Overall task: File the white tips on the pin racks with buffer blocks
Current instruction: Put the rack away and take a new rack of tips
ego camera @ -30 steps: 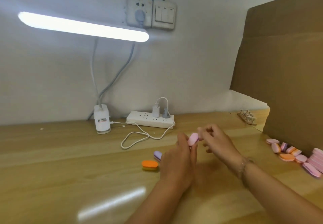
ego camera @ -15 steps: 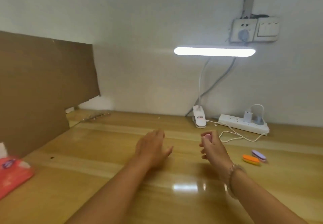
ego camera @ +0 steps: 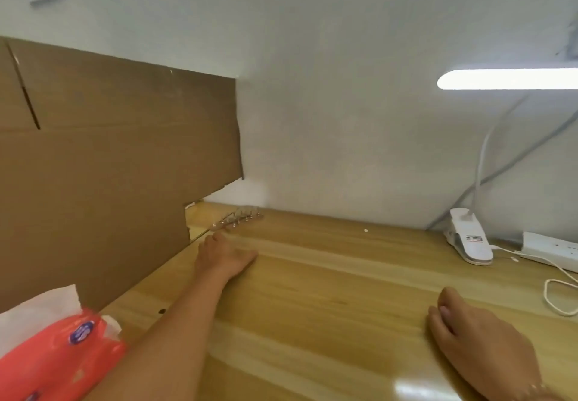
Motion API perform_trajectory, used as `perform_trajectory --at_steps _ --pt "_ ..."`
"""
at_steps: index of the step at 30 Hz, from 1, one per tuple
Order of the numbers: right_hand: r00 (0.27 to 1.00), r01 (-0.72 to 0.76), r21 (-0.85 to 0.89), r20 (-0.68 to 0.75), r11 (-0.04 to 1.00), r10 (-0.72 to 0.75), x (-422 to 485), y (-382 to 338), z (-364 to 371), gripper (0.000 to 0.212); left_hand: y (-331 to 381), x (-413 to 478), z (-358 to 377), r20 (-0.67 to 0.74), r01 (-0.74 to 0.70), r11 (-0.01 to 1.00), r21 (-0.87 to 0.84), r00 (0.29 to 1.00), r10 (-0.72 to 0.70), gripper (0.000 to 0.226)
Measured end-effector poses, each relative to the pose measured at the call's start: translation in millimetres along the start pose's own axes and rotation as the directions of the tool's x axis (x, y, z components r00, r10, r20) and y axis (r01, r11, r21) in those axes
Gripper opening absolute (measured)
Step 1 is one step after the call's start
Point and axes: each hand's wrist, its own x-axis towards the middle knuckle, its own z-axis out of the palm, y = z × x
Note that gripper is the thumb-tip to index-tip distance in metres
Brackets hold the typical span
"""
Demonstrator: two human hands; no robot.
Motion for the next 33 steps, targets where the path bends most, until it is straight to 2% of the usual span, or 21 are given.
perform_trajectory --at_steps 3,10,16,19,23,25,26,27,29,30,31,32,33 --pt "1.000 -0.024 -0.007 -0.020 1.000 0.024 7.4 0.6 8.1 0.029 -0.2 33.8 7.3 -0.027 0.032 0.999 -0.028 0.999 -0.033 0.110" --pt "0.997 0.008 0.152 -0.081 0.988 0.005 17.2 7.2 22.5 0.025 -7.3 100.4 19.5 -0.030 0.070 0.997 0.019 0.997 -0.070 0.086" --pt "0.999 -0.016 0.173 -0.043 0.985 0.024 16.7 5.3 14.6 0.024 -7.9 112.5 30.0 -0.115 0.108 0.982 -0.154 0.985 -0.126 0.071" --pt "0.996 -0.086 0.142 -0.021 0.986 0.090 13.6 1.0 6.7 0.025 -5.9 96.0 26.6 -0.092 0.033 0.988 -0.152 0.995 -0.047 0.077" --pt "0.984 -0.169 0.055 0.068 0.984 0.165 9.7 -2.9 -3.6 0.035 21.6 39.9 23.5 0.016 -0.108 0.974 -0.198 0.993 0.114 0.077" --pt "0.980 -0.182 0.132 0.103 0.974 0.169 6.9 2.5 -4.5 0.035 48.6 -3.1 26.8 0.076 -0.213 0.952 -0.218 0.969 0.234 0.074" --pt "0.980 -0.193 0.263 0.088 0.945 0.176 6.1 5.8 -6.2 0.032 64.7 -26.8 30.8 0.099 -0.281 0.934 -0.222 0.946 0.308 0.074" --pt "0.979 -0.202 0.444 0.066 0.873 0.193 6.8 8.2 -8.3 0.029 80.5 -50.6 36.5 0.121 -0.347 0.912 -0.220 0.918 0.378 0.074" --pt "0.960 -0.234 0.748 0.076 0.621 0.270 7.4 18.3 -16.3 0.022 112.7 -98.8 48.9 0.160 -0.459 0.859 -0.226 0.852 0.498 0.074" --pt "0.948 -0.253 0.832 0.112 0.494 0.297 7.9 23.8 -22.2 0.020 126.8 -118.1 54.1 0.177 -0.499 0.833 -0.238 0.821 0.542 0.074" --pt "0.938 -0.261 0.861 0.120 0.437 0.324 5.2 34.9 -29.0 0.018 140.8 -138.6 59.2 0.195 -0.531 0.806 -0.260 0.789 0.583 0.073" --pt "0.936 -0.248 0.850 0.086 0.465 0.343 3.9 47.1 -33.8 0.018 151.7 -154.1 61.8 0.207 -0.552 0.784 -0.283 0.763 0.612 0.072" --pt "0.930 -0.229 0.809 0.018 0.541 0.367 1.6 60.2 -38.4 0.018 159.5 -166.5 64.2 0.220 -0.563 0.767 -0.308 0.742 0.633 0.070"
